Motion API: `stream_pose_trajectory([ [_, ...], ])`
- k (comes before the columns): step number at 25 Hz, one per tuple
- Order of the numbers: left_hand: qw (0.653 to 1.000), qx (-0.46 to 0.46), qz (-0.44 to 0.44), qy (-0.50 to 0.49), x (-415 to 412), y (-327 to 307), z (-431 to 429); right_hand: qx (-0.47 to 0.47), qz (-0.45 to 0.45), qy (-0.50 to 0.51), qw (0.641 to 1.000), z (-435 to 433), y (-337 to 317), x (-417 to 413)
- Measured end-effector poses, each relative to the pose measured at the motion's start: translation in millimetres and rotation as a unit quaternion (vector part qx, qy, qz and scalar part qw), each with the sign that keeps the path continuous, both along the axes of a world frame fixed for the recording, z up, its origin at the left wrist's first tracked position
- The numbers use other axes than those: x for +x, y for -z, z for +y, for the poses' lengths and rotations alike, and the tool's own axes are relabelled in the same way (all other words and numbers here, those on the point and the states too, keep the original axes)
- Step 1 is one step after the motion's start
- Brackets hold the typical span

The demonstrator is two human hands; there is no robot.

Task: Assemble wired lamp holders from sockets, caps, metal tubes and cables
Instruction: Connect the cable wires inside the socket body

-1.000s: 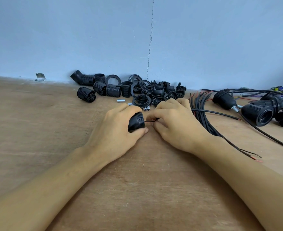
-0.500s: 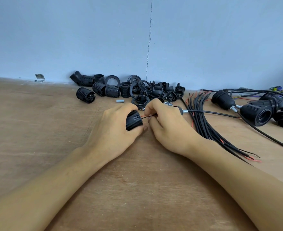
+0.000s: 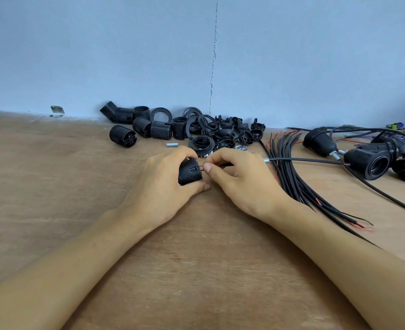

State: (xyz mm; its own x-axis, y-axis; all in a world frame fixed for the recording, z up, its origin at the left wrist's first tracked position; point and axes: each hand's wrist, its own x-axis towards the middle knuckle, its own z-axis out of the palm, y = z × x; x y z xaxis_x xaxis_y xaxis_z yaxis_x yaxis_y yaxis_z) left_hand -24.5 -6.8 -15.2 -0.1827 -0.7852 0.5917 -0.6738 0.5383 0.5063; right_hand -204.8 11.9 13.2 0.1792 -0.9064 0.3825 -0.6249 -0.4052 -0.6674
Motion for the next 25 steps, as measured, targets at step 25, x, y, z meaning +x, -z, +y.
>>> stream_pose_trajectory([
  [25,0.986,0.123,0.040,0.105,5.1,-4.5,3.1,0.007,-0.114,0.010,0.993,5.4,-1.5,0.0],
])
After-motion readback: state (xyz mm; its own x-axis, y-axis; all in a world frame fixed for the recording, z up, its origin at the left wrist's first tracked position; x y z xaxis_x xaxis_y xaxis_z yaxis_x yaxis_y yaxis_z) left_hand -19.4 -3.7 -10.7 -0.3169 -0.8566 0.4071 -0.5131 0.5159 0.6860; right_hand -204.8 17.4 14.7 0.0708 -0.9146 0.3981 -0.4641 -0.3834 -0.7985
